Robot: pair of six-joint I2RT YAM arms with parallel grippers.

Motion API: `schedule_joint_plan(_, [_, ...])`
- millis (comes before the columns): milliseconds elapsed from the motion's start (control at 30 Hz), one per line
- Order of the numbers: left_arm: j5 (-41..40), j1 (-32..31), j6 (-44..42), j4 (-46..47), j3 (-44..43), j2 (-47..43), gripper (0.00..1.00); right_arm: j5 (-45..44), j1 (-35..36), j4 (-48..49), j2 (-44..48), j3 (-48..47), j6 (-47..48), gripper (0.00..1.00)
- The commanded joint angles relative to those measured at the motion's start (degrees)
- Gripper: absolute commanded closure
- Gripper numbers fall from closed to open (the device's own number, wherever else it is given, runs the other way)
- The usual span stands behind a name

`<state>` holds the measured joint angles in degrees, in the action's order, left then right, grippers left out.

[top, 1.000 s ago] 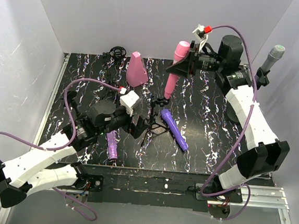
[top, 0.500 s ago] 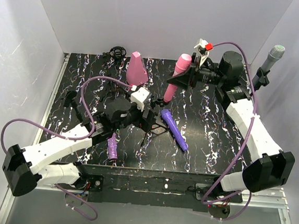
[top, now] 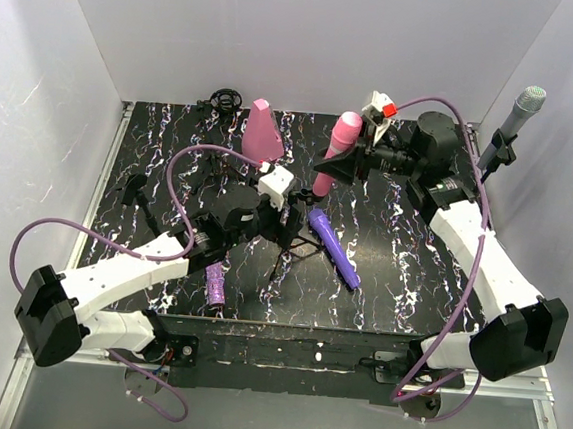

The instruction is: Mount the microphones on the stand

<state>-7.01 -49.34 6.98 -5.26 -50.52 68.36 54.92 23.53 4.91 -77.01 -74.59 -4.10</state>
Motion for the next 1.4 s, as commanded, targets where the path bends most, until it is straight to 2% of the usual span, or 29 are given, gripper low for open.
schedule_joint_plan(0, [0.94, 0.47, -1.01, 0.16, -0.81, -3.49, 0.24, 0.46, 1.52, -13.6, -3.23, 5.58, 0.49, 0.99])
schedule_joint_plan(367, [2.43, 0.83, -0.3, 0.77, 0.95, -5.08, 0.23, -2.89, 2.75, -16.95, -3.93, 8.58, 2.78, 0.99])
schedule_joint_plan(733, [4.01, 1.35, -1.27, 1.39, 1.04, -5.08, 0.14, -2.27, 3.36, -15.8, -5.6, 11.92, 0.67, 0.99])
schedule_joint_plan(900, [5.33, 2.41, -2.32, 1.57, 0.43, -4.2, 0.11, 2.64, 3.28, -23.69, -6.13, 4.47, 6.97, 0.99])
schedule_joint_plan(933, [5.68, 2.58, -2.59, 1.48, 0.08, -3.85, 0.11, 3.35, 3.19, -25.98, -6.31, 2.36, 8.56, 0.68])
schedule_joint_plan(967, [5.69, 2.85, -2.59, 1.48, -0.27, -3.5, 0.12, 3.88, 3.28, -27.13, -6.31, 0.51, 9.02, 0.54])
schedule_joint_plan(1000, [6.03, 3.2, -2.33, 1.65, -0.37, -3.15, 0.11, 4.32, 3.28, -27.75, -6.22, -0.9, 9.63, 0.46])
schedule_joint_plan(1033, [6.39, 3.55, -2.06, 2.09, -0.28, -2.97, 0.11, 4.5, 3.1, -28.19, -6.05, -1.78, 9.81, 0.32])
schedule_joint_plan(1067, [6.74, 3.99, -1.71, 2.53, -0.19, -2.71, 0.12, 4.41, 3.1, -28.37, -5.78, -2.57, 9.81, 0.25])
schedule_joint_plan(1100, [7.0, 4.34, -1.45, 3.05, 0.07, -2.62, 0.12, 4.32, 3.01, -28.37, -5.52, -3.02, 9.72, 0.2])
schedule_joint_plan(1167, [9.46, 5.48, -0.66, 4.37, 0.69, -2.44, 0.12, 4.41, 2.58, -28.72, -5.25, -3.63, 9.46, 0.17])
schedule_joint_plan(1367, [11.75, 7.59, 0.49, 6.92, 1.48, -1.3, 0.14, 6.52, 0.56, -27.32, -2.97, -1.53, 8.93, 0.13])
